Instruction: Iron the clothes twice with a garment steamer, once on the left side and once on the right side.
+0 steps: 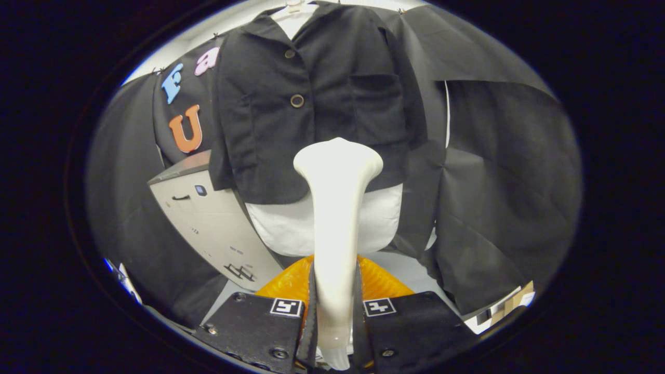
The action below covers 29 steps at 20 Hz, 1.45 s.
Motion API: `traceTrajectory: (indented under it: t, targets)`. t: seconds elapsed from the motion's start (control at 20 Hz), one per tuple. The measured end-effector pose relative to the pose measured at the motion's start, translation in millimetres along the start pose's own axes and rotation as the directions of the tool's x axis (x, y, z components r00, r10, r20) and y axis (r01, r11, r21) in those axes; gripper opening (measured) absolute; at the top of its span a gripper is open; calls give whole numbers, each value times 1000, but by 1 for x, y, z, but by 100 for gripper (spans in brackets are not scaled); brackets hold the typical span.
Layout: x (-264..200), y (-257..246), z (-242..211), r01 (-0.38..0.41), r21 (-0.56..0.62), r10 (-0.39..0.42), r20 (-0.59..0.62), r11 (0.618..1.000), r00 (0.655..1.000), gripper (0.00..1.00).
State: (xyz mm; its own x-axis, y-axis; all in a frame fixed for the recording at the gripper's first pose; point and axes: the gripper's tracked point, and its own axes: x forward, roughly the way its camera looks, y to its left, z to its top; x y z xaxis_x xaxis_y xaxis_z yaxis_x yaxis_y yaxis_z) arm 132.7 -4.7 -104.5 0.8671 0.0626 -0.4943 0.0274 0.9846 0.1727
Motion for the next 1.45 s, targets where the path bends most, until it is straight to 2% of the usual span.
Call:
traceTrajectory:
  t: [0.35,0.7,1.0,1.45]
  targets:
    - [-93,31,4,10,28,-13,97,1000,995,30]
    - [-161,33,-6,38,37,-42,121,999,992,30]
    - [-191,19,-25,14,51,-20,110,999,994,30]
    - [-218,-22,-49,-100,-8,100,46,995,994,30]
